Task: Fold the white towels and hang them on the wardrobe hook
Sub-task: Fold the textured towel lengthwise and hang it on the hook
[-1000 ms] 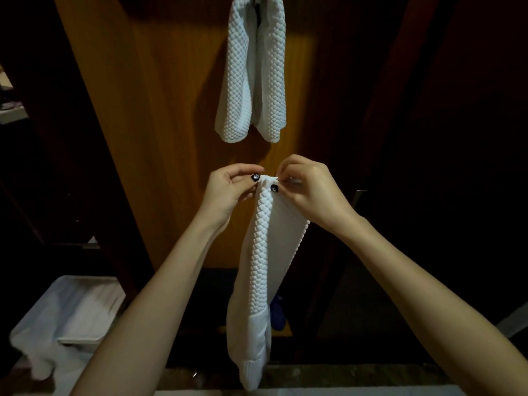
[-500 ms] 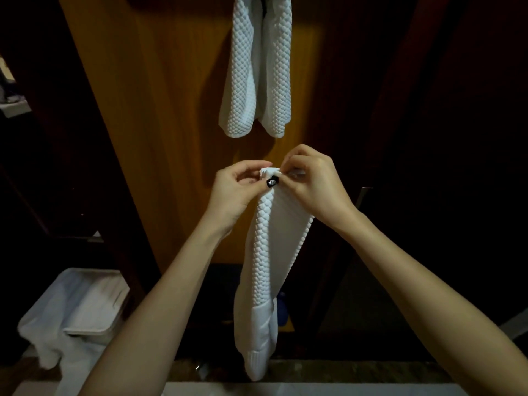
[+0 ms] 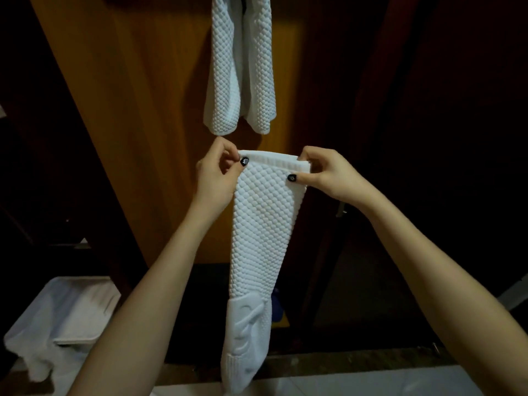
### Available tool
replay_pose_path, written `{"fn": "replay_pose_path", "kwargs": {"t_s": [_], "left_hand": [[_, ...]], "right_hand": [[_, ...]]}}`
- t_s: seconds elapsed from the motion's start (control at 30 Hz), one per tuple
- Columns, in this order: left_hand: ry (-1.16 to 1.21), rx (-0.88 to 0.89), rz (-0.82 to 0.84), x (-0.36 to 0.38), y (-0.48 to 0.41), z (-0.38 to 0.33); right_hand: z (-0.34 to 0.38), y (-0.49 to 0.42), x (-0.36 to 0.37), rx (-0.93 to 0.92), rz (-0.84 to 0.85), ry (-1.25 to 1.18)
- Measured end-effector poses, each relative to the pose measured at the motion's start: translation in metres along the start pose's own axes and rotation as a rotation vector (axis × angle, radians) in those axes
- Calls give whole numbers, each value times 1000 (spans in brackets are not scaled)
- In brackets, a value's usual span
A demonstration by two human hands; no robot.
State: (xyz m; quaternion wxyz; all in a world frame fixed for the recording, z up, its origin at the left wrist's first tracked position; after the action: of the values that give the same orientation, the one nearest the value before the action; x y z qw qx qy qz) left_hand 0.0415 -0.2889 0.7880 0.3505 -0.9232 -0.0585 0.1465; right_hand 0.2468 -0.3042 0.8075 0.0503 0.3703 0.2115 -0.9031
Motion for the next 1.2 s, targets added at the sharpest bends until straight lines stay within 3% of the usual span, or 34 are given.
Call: {"fn": "replay_pose_path", "kwargs": {"t_s": [0.1, 0.2, 0.27, 0.4, 0.63, 0.8, 0.97, 1.07, 1.2], "left_hand": [[-184, 160, -9, 2, 1, -1], [98, 115, 65, -2, -6, -5], [270, 53, 202, -3, -11, -11], [298, 6, 453, 12, -6, -21], [349, 26, 527, 48, 2, -36], [411, 97, 483, 74, -1, -56], [472, 116, 379, 87, -25, -77], [503, 119, 346, 86, -45, -86], [403, 144, 358, 83, -69, -87]], "right_hand": [[9, -5, -3, -43, -121, -115], [22, -6, -9, -116, -192, -223], [30, -5, -16, -171, -217, -280], [34, -4, -31, -206, -283, -323], [22, 3, -67, -131, -380, -369], [9, 14, -96, -50, -510, -422], [-1, 43, -97, -84, -403, -788], [-38, 65, -58, 59, -360, -917], [-62, 72, -17, 241, -152, -947]]}}
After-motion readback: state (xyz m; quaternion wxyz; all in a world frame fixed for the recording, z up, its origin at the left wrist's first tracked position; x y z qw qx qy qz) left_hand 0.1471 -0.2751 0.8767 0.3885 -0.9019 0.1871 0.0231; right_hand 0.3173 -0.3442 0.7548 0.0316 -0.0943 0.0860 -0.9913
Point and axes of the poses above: each hand's wrist, its own y-axis away from the middle knuckle, its own x-axis out of the palm, z = x × y, the point moved 6 cm from there along -y, towards the middle knuckle, and after that the axes turned 1 degree about x, right-handed, at the moved point
